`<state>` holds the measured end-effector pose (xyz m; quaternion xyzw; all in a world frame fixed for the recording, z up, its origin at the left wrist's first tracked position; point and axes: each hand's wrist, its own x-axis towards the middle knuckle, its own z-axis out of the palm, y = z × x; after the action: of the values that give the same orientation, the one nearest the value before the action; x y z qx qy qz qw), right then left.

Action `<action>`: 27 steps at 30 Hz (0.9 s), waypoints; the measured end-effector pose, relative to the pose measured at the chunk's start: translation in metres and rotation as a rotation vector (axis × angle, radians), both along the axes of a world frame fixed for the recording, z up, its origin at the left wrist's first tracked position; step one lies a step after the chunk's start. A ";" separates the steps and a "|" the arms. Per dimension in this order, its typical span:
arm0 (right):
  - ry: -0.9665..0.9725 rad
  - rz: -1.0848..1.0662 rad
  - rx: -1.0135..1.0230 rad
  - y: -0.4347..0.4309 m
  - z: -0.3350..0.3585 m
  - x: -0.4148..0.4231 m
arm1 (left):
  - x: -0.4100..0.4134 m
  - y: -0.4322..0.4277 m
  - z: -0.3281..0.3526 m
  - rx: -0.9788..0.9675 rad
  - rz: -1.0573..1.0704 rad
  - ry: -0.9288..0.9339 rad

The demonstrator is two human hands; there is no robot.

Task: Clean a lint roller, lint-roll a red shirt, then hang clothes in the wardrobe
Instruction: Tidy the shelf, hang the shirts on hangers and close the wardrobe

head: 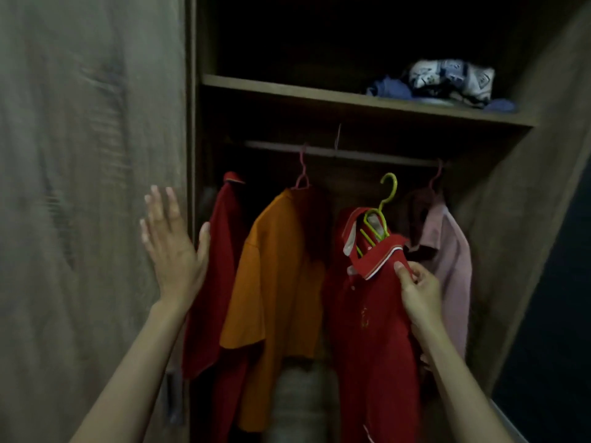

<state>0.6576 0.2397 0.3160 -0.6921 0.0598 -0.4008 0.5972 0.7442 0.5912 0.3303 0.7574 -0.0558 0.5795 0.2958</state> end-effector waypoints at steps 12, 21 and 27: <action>-0.013 -0.298 -0.118 0.010 0.060 0.123 | 0.033 0.015 -0.016 0.027 0.126 -0.204; 0.095 -0.317 -0.123 0.001 0.060 0.163 | 0.035 0.016 -0.016 0.035 0.150 -0.241; 0.043 -0.257 -0.202 -0.010 0.035 0.152 | 0.035 0.014 -0.016 0.032 0.146 -0.255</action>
<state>0.8099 0.2301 0.3512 -0.7436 0.1199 -0.4632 0.4671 0.7794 0.6055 0.3143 0.6843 -0.0468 0.6901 0.2310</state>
